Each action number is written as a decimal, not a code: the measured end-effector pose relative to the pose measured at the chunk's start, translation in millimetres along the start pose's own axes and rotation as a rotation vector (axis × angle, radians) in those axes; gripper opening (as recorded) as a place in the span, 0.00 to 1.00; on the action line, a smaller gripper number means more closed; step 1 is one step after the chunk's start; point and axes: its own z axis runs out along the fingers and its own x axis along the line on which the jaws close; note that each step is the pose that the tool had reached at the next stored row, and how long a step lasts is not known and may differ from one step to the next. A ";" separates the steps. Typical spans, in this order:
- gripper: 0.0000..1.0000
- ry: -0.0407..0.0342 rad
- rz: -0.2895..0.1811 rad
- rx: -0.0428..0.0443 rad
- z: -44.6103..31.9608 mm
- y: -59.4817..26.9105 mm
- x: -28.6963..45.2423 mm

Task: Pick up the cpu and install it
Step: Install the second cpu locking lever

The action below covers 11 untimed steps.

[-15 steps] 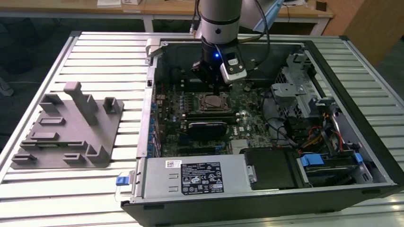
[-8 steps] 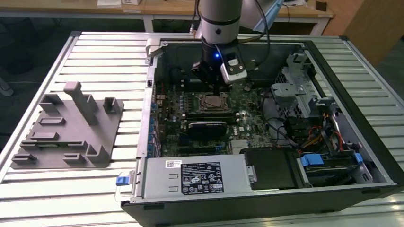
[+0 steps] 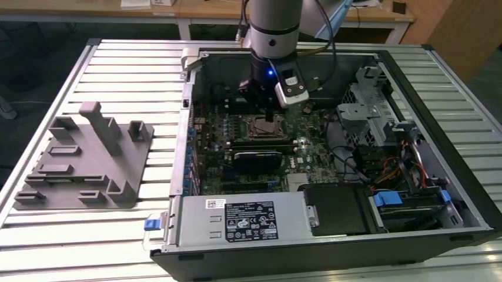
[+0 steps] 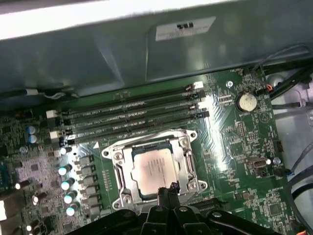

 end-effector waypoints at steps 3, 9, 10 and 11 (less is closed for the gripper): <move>0.11 0.0001 -0.002 -0.0002 0.0 -5.2 -1.1; 0.11 0.0004 -0.003 -0.0017 0.0 -15.2 -3.3; 0.11 0.0005 -0.003 -0.0024 0.1 -16.5 -3.6; 0.11 0.0008 -0.004 -0.0031 0.2 -17.7 -3.8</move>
